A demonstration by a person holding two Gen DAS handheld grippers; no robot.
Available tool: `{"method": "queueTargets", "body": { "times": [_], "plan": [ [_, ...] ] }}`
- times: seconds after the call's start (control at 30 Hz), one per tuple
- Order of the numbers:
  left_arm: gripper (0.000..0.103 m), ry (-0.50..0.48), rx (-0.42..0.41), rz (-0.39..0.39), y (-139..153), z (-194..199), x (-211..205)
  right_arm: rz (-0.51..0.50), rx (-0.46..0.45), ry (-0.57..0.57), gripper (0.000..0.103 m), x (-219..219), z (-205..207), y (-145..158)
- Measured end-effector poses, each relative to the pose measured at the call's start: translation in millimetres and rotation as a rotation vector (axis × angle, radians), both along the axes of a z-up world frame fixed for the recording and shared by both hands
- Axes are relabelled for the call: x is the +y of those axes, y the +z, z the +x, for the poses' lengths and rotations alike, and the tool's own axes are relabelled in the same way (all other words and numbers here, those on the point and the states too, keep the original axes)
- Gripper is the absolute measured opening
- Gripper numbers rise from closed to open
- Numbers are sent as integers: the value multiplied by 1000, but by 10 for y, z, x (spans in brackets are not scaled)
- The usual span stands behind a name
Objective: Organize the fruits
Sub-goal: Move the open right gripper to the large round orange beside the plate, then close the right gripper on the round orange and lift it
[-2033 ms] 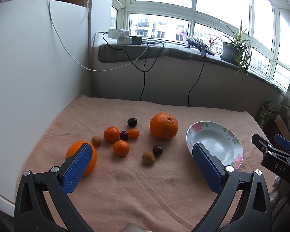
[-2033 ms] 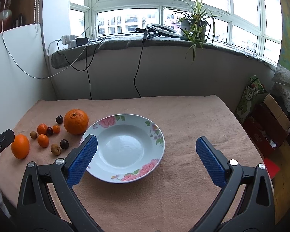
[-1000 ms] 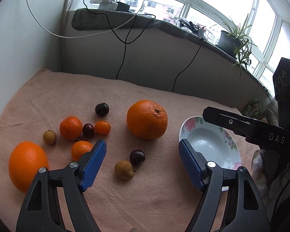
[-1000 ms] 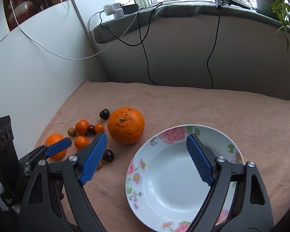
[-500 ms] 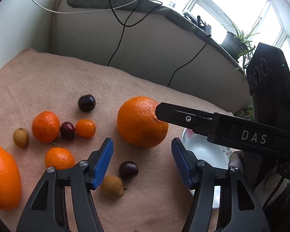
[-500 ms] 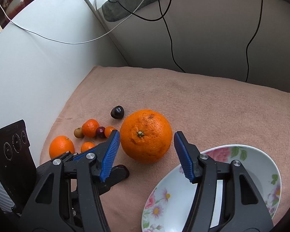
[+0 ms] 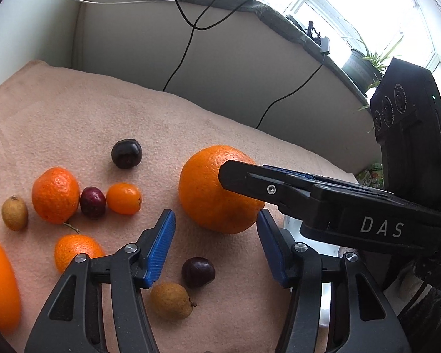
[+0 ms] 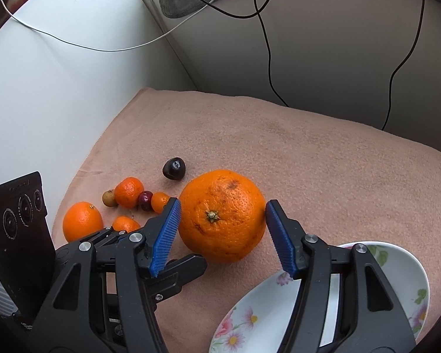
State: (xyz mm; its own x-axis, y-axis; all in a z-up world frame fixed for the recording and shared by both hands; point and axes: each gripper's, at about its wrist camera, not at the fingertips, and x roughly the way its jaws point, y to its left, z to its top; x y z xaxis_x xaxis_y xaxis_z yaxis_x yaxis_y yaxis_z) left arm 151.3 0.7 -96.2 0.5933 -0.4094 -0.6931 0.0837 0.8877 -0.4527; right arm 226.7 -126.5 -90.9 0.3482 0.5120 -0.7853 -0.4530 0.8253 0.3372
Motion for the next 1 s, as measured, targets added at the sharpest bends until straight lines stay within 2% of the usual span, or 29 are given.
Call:
{"method": "queueTargets", "body": {
  "times": [0.1, 0.6, 1.0],
  "plan": [
    [56, -4, 6, -4, -9, 31, -17, -19, -4, 3, 78, 31, 22, -27],
    [56, -30, 1, 15, -19, 101, -70, -70, -4, 41, 76, 199, 12, -131],
    [56, -23, -31, 23, 74, 18, -75, -73, -41, 27, 75, 208, -108, -37]
  ]
}}
